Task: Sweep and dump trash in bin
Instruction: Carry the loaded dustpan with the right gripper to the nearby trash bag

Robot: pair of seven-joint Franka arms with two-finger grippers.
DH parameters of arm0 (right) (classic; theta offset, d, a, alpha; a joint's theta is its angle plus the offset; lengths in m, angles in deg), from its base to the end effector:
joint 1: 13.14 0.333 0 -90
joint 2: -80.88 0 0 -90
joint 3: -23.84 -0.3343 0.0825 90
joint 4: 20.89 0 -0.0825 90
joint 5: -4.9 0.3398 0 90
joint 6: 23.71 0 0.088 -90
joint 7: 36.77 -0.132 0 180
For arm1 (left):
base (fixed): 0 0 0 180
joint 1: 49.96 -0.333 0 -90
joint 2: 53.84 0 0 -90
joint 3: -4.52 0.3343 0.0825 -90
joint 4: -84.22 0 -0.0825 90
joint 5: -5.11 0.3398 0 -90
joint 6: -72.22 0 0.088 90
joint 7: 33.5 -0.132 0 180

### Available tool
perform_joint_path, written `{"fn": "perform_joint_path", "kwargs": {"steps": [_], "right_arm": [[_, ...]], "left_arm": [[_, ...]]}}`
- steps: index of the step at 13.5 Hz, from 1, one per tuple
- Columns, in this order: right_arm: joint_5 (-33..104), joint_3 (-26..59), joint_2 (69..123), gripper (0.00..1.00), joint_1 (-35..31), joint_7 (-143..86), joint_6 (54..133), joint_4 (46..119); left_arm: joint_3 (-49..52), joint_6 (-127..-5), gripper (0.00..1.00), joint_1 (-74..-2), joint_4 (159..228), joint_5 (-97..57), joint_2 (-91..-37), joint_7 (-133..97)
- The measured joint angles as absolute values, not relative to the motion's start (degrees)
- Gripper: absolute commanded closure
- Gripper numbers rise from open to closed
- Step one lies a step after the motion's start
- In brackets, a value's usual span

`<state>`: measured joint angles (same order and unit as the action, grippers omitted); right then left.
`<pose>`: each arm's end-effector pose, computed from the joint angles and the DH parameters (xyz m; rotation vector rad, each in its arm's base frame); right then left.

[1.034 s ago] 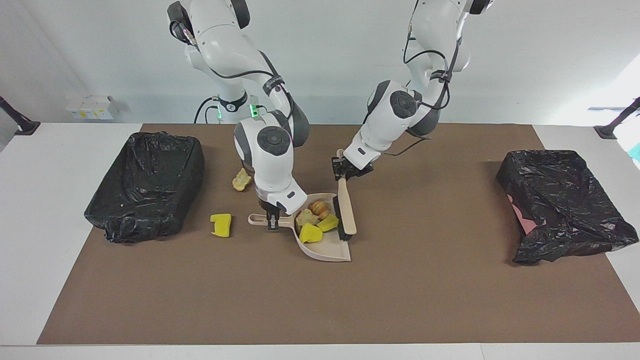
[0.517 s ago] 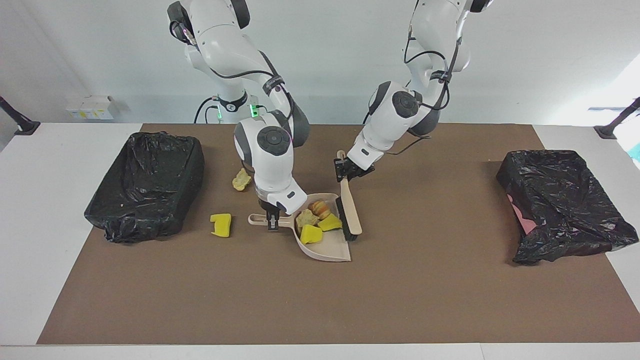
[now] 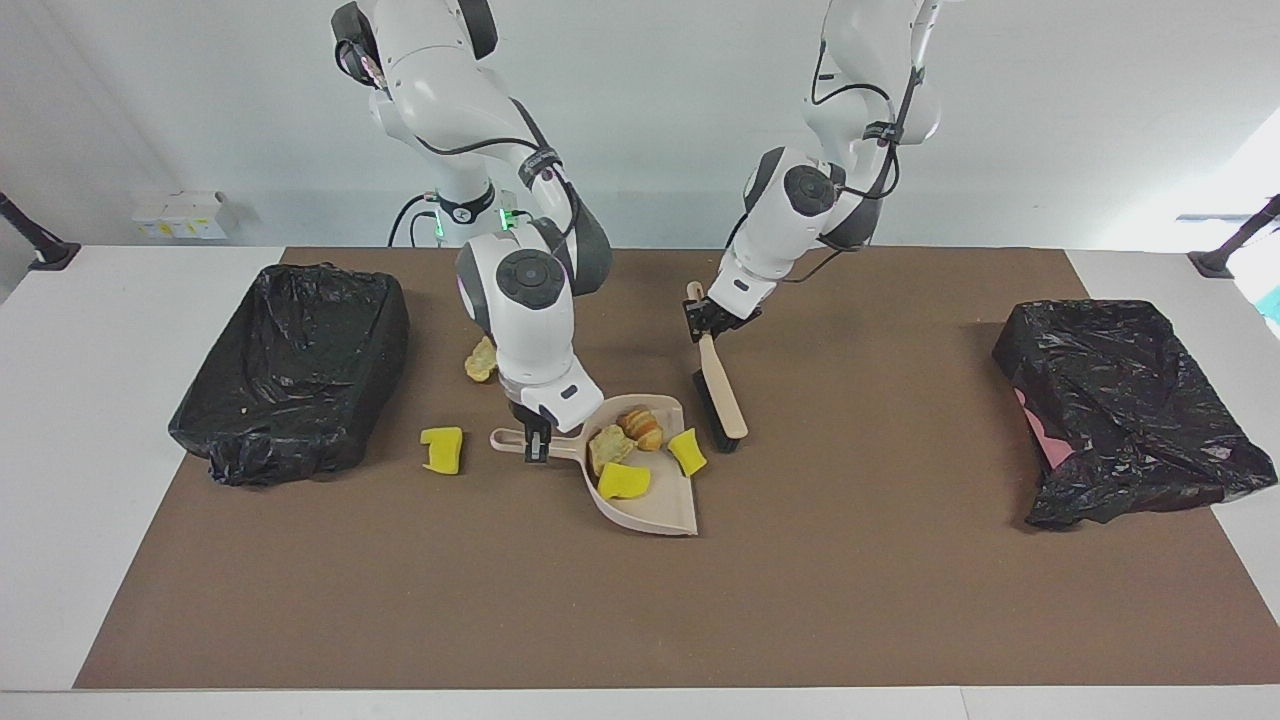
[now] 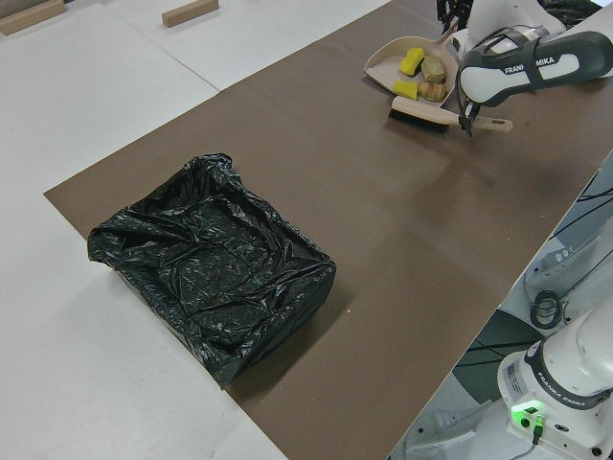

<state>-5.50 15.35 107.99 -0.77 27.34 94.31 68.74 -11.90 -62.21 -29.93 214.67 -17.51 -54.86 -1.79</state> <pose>0.6241 0.2081 0.3868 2.1752 2.1285 -0.0123 0.3901 -0.3034 0.3776 2.8523 0.2695 -0.1763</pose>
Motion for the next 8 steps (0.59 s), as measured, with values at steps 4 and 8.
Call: {"fn": "perform_joint_path", "kwargs": {"steps": [4,8], "right_arm": [[-2.1,15.4,105.5,1.00,-4.7,27.3,93.0,68.3],[-0.3,15.4,104.2,1.00,-6.4,27.5,91.9,68.2]], "left_arm": [[-11.9,-62.1,1.00,-29.9,215.7,-17.2,-53.4,-1.2],[-12.0,-62.1,1.00,-29.5,215.1,-13.5,-53.2,-0.8]]}}
